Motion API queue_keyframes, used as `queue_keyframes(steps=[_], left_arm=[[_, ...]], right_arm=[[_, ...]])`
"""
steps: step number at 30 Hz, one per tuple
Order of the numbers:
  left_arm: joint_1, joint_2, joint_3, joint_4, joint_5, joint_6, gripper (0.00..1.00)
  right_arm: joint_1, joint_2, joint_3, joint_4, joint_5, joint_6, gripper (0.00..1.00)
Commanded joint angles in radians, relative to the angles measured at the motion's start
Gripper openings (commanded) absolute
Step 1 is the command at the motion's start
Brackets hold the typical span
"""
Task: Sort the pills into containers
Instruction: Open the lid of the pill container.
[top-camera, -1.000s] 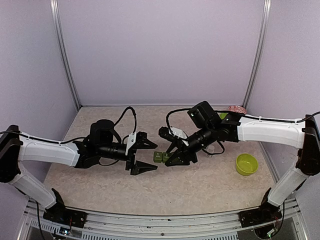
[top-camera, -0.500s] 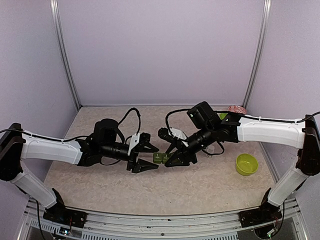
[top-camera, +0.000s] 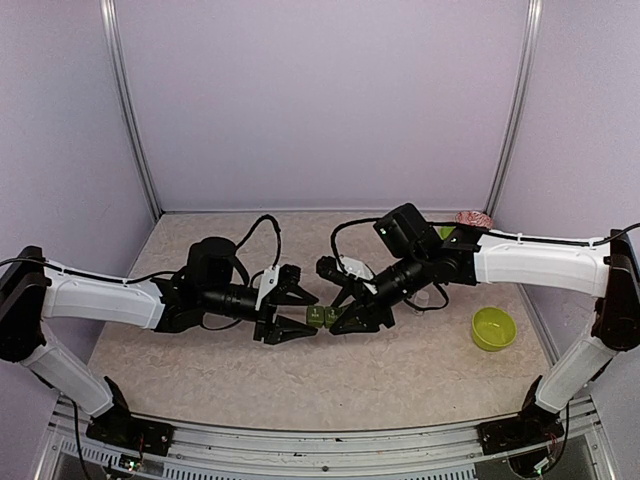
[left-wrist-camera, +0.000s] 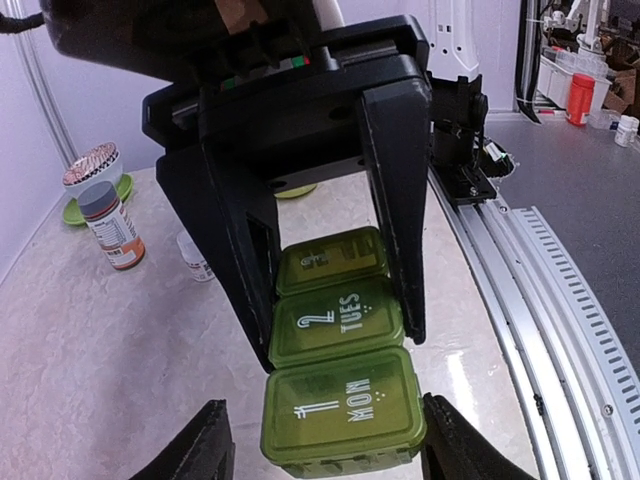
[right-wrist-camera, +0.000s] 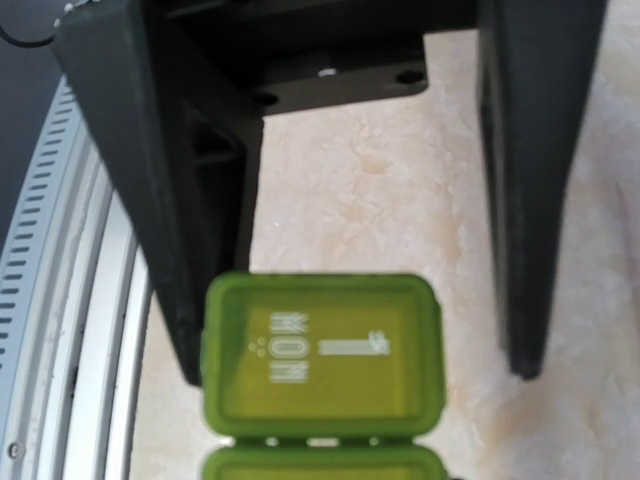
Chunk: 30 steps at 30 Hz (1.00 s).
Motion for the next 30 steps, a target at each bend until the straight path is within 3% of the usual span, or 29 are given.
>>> queue_keyframes(steps=[1, 11, 17, 30], left_arm=[[-0.008, -0.005, -0.005, 0.067, 0.021, -0.017, 0.64], [-0.008, 0.014, 0.014, 0.029, 0.040, -0.013, 0.51], [-0.009, 0.000, 0.007, 0.014, 0.027, -0.005, 0.63], [-0.014, 0.003, 0.001, 0.009, 0.009, 0.004, 0.68]], right_arm=[[0.010, 0.010, -0.008, -0.019, -0.007, -0.013, 0.35], [0.011, 0.013, 0.001, -0.022, -0.004, -0.016, 0.35], [0.011, 0.001, -0.001, -0.023, -0.002, -0.017, 0.35], [0.012, 0.000, -0.003, -0.018, -0.012, -0.017, 0.35]])
